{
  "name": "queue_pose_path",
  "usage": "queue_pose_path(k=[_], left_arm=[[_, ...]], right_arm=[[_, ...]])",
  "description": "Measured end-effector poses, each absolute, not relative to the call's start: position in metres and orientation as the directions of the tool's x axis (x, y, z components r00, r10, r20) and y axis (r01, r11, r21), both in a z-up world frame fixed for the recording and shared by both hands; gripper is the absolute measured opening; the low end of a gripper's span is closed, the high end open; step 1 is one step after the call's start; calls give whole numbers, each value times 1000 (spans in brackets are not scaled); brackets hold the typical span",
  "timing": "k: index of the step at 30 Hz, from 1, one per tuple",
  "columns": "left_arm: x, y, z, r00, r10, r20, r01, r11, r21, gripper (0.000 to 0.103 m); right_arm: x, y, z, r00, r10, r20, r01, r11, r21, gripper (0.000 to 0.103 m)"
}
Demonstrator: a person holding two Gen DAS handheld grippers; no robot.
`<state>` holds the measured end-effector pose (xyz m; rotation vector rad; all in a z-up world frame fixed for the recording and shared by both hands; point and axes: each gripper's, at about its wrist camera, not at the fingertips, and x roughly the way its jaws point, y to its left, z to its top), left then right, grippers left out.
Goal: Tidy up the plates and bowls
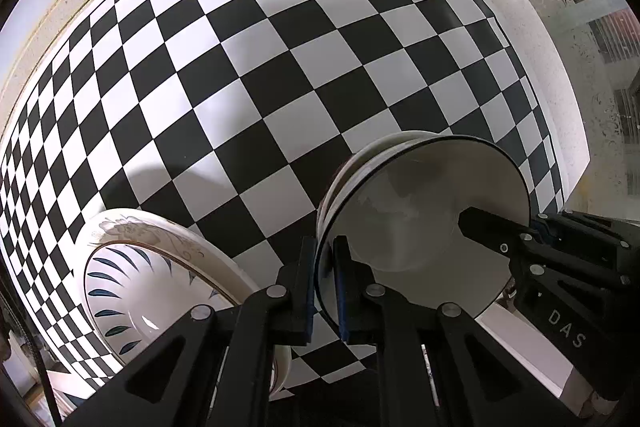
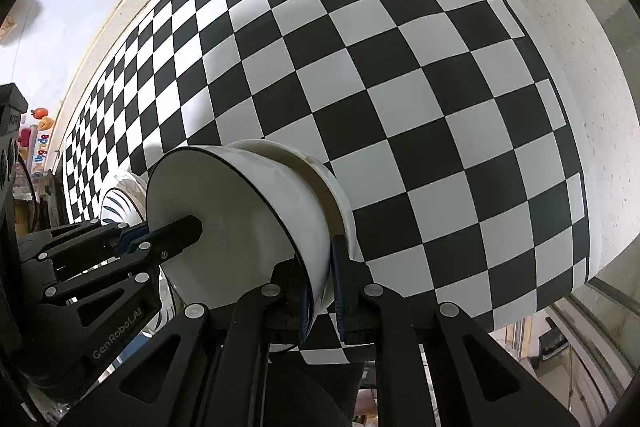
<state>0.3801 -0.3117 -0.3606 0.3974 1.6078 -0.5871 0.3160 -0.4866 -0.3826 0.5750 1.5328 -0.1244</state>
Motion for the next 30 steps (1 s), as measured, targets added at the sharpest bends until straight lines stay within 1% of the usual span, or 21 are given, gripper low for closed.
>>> queue_pose_path(k=[7,15,20,25,30], left_arm=[[381,-308,-358,-130,-104,-986,560,813,-160,7],[384,-300,-357,-149,-139,-979,545,815,-198,7],[386,-293,-353,-158,-164,-974,551,804,-225,7],[393,-279,-338,-169,-210,-963,539,798,-269,10],[414,-273,-306,-102,-246,-964,544,797,-261,10]], right_arm=[[308,-492,-381,68,308,-949,468,830,303,15],[307,-492,-380,59,300,-952,497,818,289,16],[304,-490,-375,57,290,-955,526,805,275,20],[303,-487,-367,39,242,-969,556,801,223,23],[314,-493,-340,87,203,-975,565,797,216,24]])
